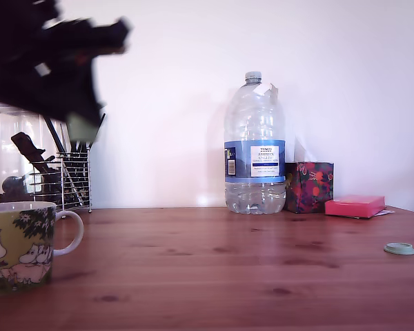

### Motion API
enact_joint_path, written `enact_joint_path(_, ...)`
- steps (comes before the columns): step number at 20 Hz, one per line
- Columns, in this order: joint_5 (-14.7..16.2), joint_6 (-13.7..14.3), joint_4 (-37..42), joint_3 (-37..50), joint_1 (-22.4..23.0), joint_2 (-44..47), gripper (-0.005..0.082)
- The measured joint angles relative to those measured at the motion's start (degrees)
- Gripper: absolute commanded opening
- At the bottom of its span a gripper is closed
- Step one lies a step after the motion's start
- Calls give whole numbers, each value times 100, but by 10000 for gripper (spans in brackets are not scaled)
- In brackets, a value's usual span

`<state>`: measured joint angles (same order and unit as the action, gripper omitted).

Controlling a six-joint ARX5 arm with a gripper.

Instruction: Pick up the coffee capsules from the table one by one and drop them inside the nearest coffee cup

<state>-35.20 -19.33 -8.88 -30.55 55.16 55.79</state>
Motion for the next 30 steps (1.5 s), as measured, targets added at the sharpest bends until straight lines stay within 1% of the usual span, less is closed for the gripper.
enact_joint_path(3, 61, 0, -188, 339, -146, -424, 236)
enact_joint_path(6, 308, 0, -376, 345, -415, -914, 236)
enact_joint_path(8, 592, 48, -476, 345, -662, -1110, 236)
enact_joint_path(13, 1379, 385, -439, 345, -1394, -1196, 236)
enact_joint_path(14, 1600, 505, -358, 345, -1550, -1207, 236)
enact_joint_path(15, 1751, 610, -236, 350, -1685, -1209, 236)
enact_joint_path(16, 1950, 684, -17, 374, -1836, -1217, 236)
enact_joint_path(18, 2236, 767, 295, 485, -2109, -1222, 236)
enact_joint_path(20, 2459, 911, 470, 702, -2376, -1220, 236)
enact_joint_path(23, 2776, 1032, 763, 997, -2767, -1217, 236)
enact_joint_path(25, 2953, 1102, 863, 1010, -3010, -1220, 237)
enact_joint_path(27, 3152, 1259, 894, 1010, -3226, -1220, 236)
enact_joint_path(29, 3449, 1379, 887, 1010, -3438, -1217, 236)
enact_joint_path(30, 3606, 1390, 876, 1010, -3539, -1215, 236)
